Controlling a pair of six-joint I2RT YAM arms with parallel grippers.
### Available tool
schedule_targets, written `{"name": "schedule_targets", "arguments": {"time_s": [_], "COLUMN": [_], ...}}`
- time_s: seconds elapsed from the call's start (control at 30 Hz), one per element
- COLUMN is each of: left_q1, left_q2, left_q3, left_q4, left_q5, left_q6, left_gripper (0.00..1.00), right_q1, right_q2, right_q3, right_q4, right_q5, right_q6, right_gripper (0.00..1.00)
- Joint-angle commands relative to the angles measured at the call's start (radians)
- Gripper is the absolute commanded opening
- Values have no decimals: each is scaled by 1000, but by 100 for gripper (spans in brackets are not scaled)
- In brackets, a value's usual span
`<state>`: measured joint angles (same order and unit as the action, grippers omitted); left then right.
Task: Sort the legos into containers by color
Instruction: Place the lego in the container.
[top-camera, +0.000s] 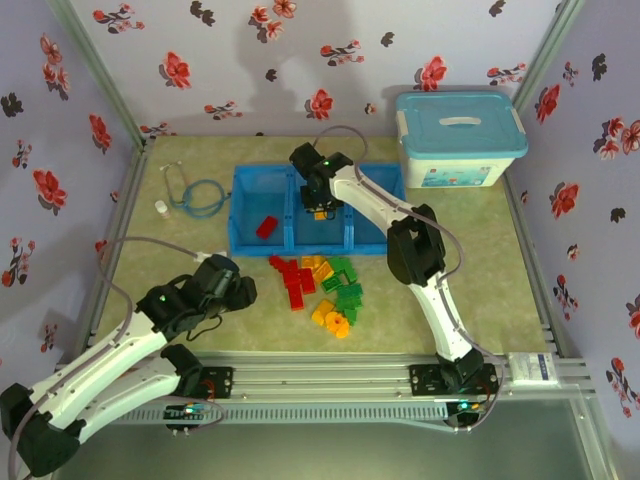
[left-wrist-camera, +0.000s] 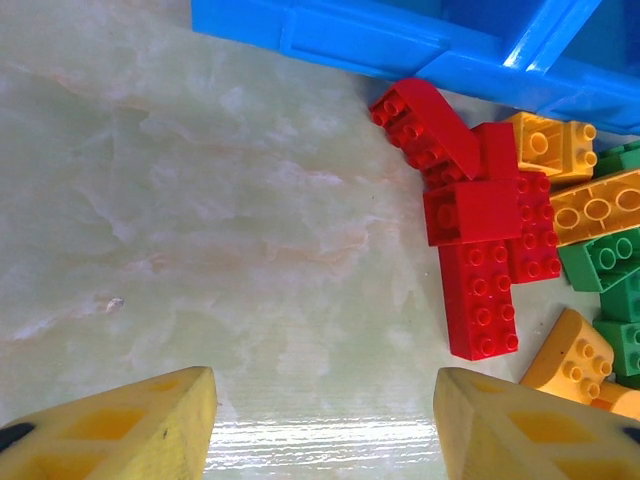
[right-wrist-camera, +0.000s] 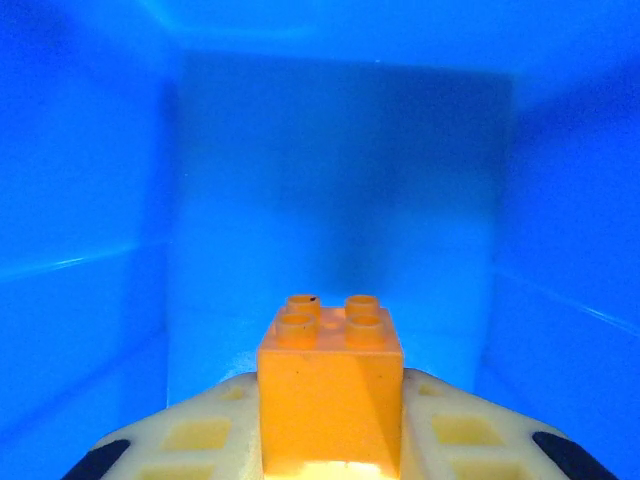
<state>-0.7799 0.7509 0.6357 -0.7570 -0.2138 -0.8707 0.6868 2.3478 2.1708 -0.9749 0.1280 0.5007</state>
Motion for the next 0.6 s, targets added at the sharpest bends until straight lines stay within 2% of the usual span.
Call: {"name": "schedule_targets", "arguments": {"time_s": [0.0,0.07,0.13,0.23,0.4,0.57], "left_q1": [-6,-7,-7,-7,-10,-23], "left_q2": [-15,-13,-14,-13,-10,0], "left_q3": [1,9,18,35,50,38], "left_q4": [-20,-24,-28,-36,-41,-26], "left_q5": [-32,-33,-33,-34,-36,-35], "left_q6": [-22,-21,-18,-13,-13,-20], "left_gripper": [59,59,59,59,59,59], "right_q1": [-9,-10,-10,-10,13,68], "right_q2": [14,16,15,8,-106,-312], "right_q3": [39,43,66,132,122,-76], "right_q4": [-38,-41,-60,-120,-142,-89], "right_q5": [-17,-17,-9,20,51,96], "right_q6": [-1,-1,-5,-8,-14,-19], "right_gripper": [31,37,51,64,64,63]}}
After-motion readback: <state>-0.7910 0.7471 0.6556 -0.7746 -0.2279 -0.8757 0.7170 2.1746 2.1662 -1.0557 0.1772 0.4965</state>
